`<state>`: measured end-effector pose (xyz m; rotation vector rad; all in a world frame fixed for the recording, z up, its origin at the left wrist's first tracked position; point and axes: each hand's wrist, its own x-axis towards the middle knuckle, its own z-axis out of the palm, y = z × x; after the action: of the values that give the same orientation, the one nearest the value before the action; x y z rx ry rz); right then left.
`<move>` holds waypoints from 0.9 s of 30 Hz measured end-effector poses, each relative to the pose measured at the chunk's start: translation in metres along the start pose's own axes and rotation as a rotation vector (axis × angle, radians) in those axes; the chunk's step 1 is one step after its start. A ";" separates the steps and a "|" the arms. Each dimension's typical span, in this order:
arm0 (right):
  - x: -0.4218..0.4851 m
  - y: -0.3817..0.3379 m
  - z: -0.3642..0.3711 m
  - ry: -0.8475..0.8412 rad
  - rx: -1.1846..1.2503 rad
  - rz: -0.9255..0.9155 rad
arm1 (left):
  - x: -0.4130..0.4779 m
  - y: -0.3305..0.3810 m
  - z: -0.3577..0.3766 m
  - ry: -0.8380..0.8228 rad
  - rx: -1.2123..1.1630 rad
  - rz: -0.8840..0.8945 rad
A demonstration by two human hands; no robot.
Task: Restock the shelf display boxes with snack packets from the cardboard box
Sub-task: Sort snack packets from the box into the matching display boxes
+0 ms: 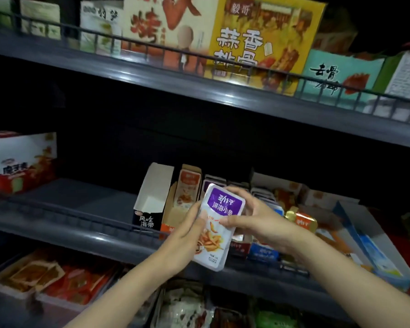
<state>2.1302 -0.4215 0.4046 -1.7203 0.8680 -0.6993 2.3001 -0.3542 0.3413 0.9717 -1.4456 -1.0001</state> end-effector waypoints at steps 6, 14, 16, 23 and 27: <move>0.063 -0.003 -0.038 0.291 -0.039 -0.078 | 0.055 -0.023 -0.038 0.206 0.356 0.017; 0.115 0.020 -0.045 0.434 -0.284 -0.189 | 0.081 -0.056 -0.041 0.184 0.951 -0.022; 0.124 0.028 -0.043 0.391 -0.371 -0.217 | 0.083 -0.061 -0.037 0.191 0.961 -0.022; 0.141 0.055 -0.042 0.304 -0.595 -0.198 | 0.081 -0.071 -0.029 0.125 1.077 -0.048; 0.143 0.065 -0.038 0.317 -0.849 -0.167 | 0.081 -0.069 -0.027 0.103 1.010 -0.033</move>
<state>2.1673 -0.5727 0.3595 -2.4936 1.3818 -0.7852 2.3227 -0.4549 0.3026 1.7209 -1.8645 -0.1646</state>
